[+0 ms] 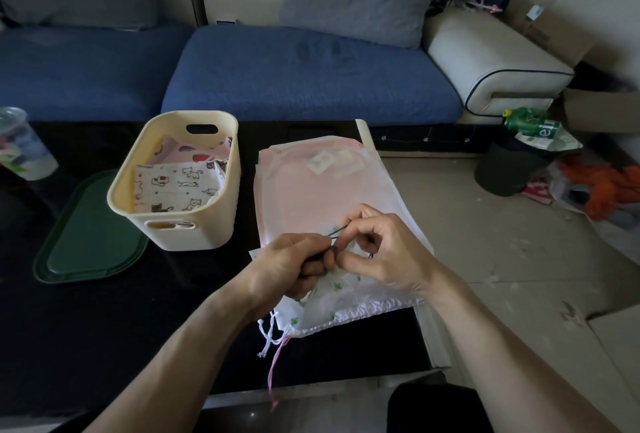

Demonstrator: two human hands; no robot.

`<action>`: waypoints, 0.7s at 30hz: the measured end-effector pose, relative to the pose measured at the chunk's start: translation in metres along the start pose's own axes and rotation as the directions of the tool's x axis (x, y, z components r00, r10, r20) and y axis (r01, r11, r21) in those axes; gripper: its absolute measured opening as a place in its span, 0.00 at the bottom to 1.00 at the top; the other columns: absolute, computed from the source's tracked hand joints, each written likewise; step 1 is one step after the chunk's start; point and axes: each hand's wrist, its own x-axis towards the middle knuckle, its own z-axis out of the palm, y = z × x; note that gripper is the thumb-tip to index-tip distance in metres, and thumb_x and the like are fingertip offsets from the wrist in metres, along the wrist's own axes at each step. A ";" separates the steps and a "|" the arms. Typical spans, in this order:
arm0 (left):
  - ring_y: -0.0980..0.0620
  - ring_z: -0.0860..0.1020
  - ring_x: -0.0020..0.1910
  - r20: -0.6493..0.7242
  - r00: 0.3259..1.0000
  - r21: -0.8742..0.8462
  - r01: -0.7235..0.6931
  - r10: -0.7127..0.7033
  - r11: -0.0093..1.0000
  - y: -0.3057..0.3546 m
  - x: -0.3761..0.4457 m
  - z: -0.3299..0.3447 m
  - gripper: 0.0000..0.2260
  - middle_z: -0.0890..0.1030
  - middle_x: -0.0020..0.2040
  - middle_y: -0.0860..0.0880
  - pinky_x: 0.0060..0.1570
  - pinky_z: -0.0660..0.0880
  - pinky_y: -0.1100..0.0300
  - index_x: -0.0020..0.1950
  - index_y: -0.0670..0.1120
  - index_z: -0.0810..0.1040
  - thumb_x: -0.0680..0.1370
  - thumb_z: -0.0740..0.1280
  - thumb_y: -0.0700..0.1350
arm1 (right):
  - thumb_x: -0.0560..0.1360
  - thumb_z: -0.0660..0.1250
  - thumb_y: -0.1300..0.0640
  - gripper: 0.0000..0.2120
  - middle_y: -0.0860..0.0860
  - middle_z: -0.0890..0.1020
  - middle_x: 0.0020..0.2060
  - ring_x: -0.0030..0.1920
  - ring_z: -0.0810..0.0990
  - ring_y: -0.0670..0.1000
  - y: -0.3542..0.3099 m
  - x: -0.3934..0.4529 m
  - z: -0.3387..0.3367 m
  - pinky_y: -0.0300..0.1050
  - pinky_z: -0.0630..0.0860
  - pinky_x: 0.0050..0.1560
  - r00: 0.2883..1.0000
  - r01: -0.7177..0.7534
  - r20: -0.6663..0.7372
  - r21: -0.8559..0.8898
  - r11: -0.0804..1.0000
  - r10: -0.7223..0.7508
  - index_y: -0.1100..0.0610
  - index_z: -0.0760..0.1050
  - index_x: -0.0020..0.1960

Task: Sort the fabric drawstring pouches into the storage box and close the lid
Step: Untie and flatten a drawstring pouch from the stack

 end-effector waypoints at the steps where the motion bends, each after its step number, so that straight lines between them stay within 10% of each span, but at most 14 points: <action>1: 0.52 0.54 0.27 0.008 1.000 0.047 0.000 0.000 0.999 0.000 0.000 -0.001 0.17 0.58 0.30 0.49 0.28 0.50 0.58 0.37 0.44 0.72 0.83 0.58 0.47 | 0.66 0.76 0.53 0.06 0.54 0.77 0.45 0.32 0.66 0.42 0.002 0.000 0.000 0.34 0.66 0.36 1.000 0.001 -0.003 -0.004 1.000 -0.001 0.55 0.84 0.39; 14: 0.52 0.56 0.27 -0.036 0.998 0.035 0.056 -0.055 0.998 -0.002 0.002 0.000 0.13 0.62 0.30 0.49 0.29 0.51 0.57 0.39 0.44 0.68 0.83 0.59 0.45 | 0.67 0.78 0.51 0.05 0.56 0.76 0.46 0.38 0.70 0.56 0.008 0.001 0.003 0.44 0.70 0.41 0.999 -0.044 0.029 -0.006 0.999 0.044 0.50 0.83 0.40; 21: 0.55 0.58 0.25 -0.063 0.998 0.037 0.024 -0.021 0.999 -0.004 0.002 -0.002 0.15 0.63 0.29 0.50 0.25 0.56 0.63 0.38 0.45 0.72 0.84 0.59 0.45 | 0.69 0.80 0.51 0.05 0.48 0.78 0.44 0.34 0.67 0.44 0.012 0.002 -0.002 0.34 0.68 0.40 0.997 -0.078 -0.033 -0.055 0.995 0.076 0.51 0.86 0.41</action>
